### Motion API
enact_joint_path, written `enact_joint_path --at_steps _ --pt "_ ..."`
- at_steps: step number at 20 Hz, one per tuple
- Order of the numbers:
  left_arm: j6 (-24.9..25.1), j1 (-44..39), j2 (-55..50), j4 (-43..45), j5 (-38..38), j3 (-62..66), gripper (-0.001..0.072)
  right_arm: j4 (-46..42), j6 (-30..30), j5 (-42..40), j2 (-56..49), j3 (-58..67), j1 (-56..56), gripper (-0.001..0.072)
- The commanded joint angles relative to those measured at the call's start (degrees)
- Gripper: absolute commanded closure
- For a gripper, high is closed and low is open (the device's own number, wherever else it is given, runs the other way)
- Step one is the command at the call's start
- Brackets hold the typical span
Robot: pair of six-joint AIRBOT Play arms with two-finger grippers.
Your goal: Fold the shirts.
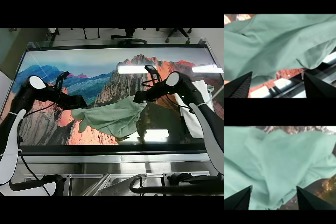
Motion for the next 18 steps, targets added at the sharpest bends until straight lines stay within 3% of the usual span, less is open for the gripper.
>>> enact_joint_path --at_steps 1,4,7,11,18 --pt "0.1 1.9 0.5 0.6 -7.6 5.2 0.0018 -3.9 1.3 6.1 6.5 0.2 0.0 0.0107" --pt "0.9 3.8 5.3 0.6 -7.6 -2.2 0.0017 -3.7 1.4 7.6 11.3 -8.4 0.0 0.0257" --pt "2.6 5.2 10.7 0.4 -3.5 -15.6 0.0017 -2.8 3.4 6.7 13.6 -19.1 0.0 0.0254" --pt "3.1 3.7 13.4 -0.1 9.7 -29.4 0.0017 5.0 0.3 -0.7 11.1 -26.9 0.0 0.0253" --pt "3.2 -2.2 4.7 0.0 21.7 -33.4 0.0017 17.0 -8.7 -2.1 -0.8 -27.2 0.1 0.0253"
